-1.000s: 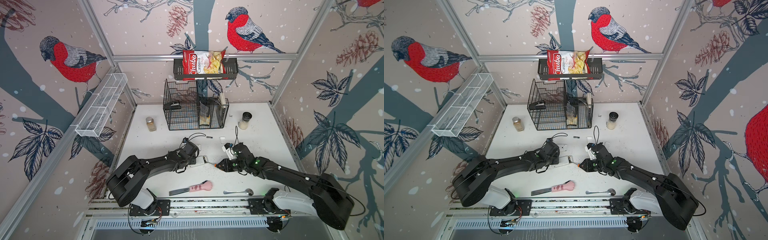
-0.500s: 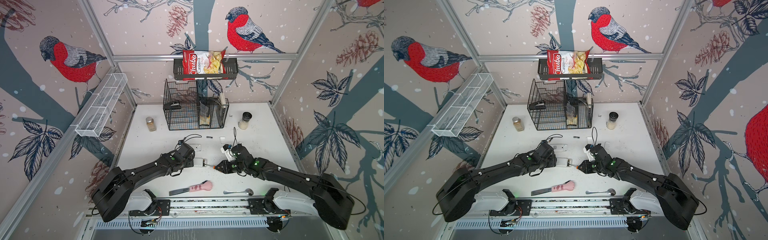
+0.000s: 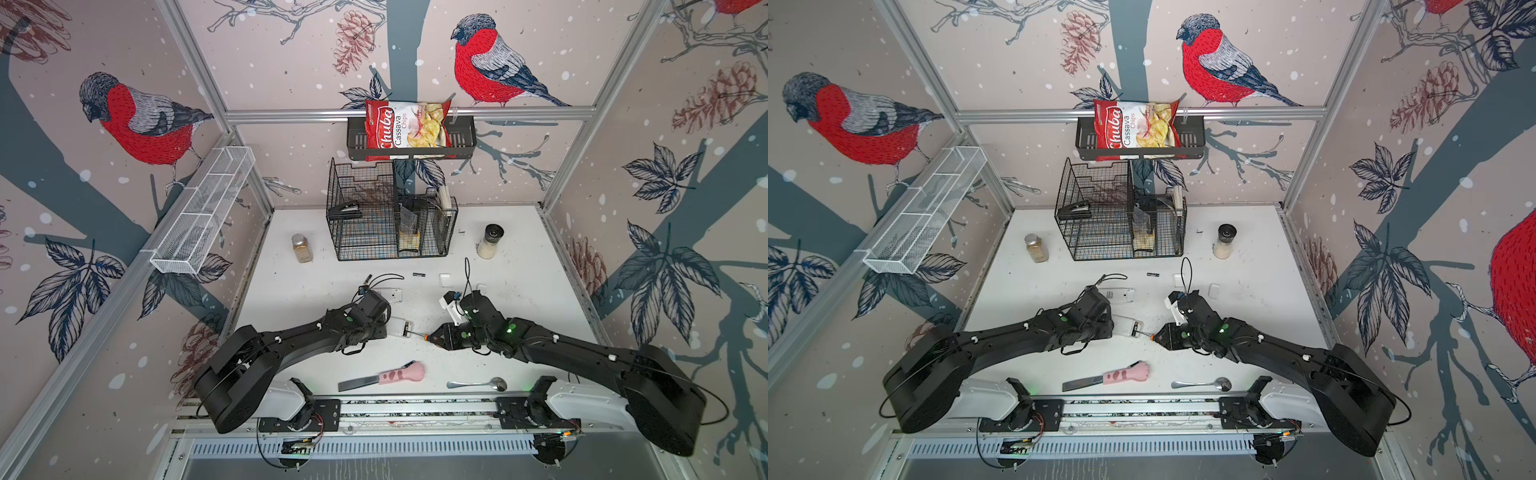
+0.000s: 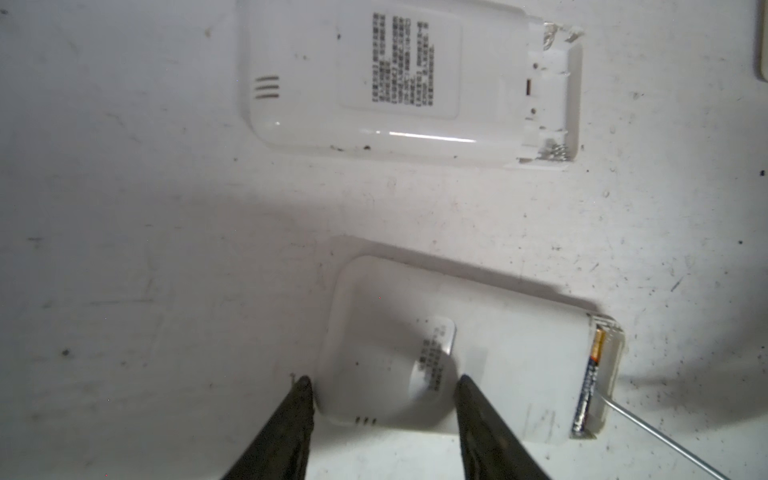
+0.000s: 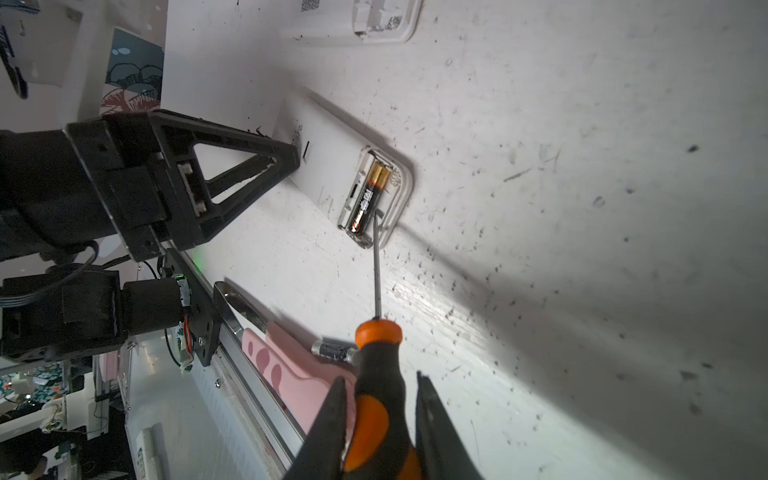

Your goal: Unload the batteries from the remote control

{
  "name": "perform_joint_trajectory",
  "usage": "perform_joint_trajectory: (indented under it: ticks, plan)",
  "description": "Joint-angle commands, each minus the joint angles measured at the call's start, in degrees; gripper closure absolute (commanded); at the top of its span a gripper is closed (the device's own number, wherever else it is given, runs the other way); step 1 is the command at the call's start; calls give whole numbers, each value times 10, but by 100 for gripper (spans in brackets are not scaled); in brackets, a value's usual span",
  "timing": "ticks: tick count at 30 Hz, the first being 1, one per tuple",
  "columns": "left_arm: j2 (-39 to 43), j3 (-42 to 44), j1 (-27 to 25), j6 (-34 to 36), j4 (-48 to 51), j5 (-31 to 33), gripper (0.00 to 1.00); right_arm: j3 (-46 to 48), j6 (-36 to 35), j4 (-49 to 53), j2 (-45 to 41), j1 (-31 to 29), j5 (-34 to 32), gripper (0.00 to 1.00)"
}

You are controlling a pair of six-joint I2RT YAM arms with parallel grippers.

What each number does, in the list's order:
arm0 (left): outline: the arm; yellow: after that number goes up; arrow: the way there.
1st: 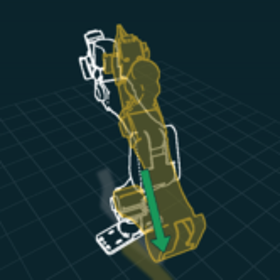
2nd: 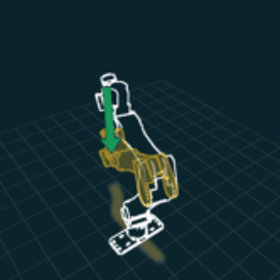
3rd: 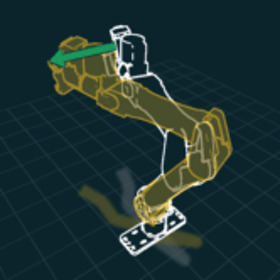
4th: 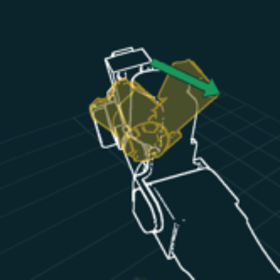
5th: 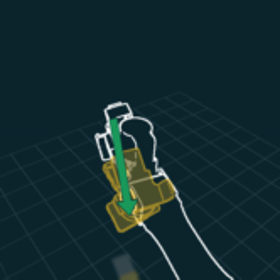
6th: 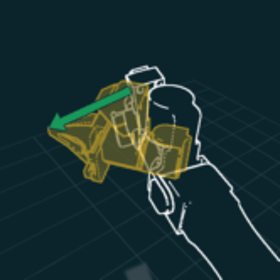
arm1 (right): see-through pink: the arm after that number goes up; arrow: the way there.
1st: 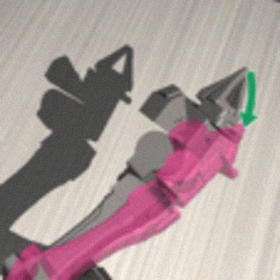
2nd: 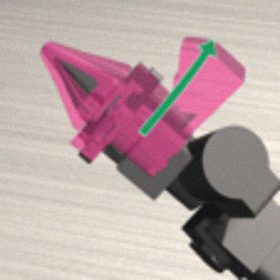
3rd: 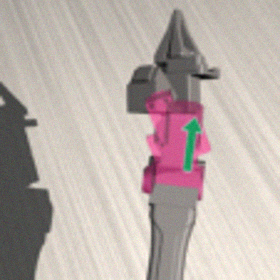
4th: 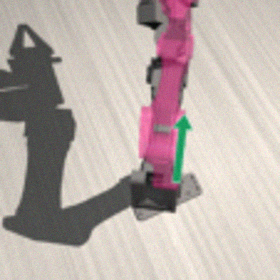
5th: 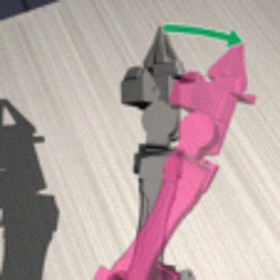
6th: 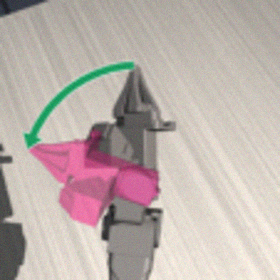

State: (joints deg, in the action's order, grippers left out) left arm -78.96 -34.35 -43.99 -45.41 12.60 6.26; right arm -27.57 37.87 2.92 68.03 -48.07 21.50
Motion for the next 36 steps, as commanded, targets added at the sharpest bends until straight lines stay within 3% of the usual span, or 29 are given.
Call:
perform_joint_trajectory:
  ticks: [1,36]
  plan:
    - [-5,2,1,6,-16,-1,49,4,9,-19,3,0,-1,100]
    - [-19,23,1,-12,-26,-1,56,15,9,-55,20,1,11,100]
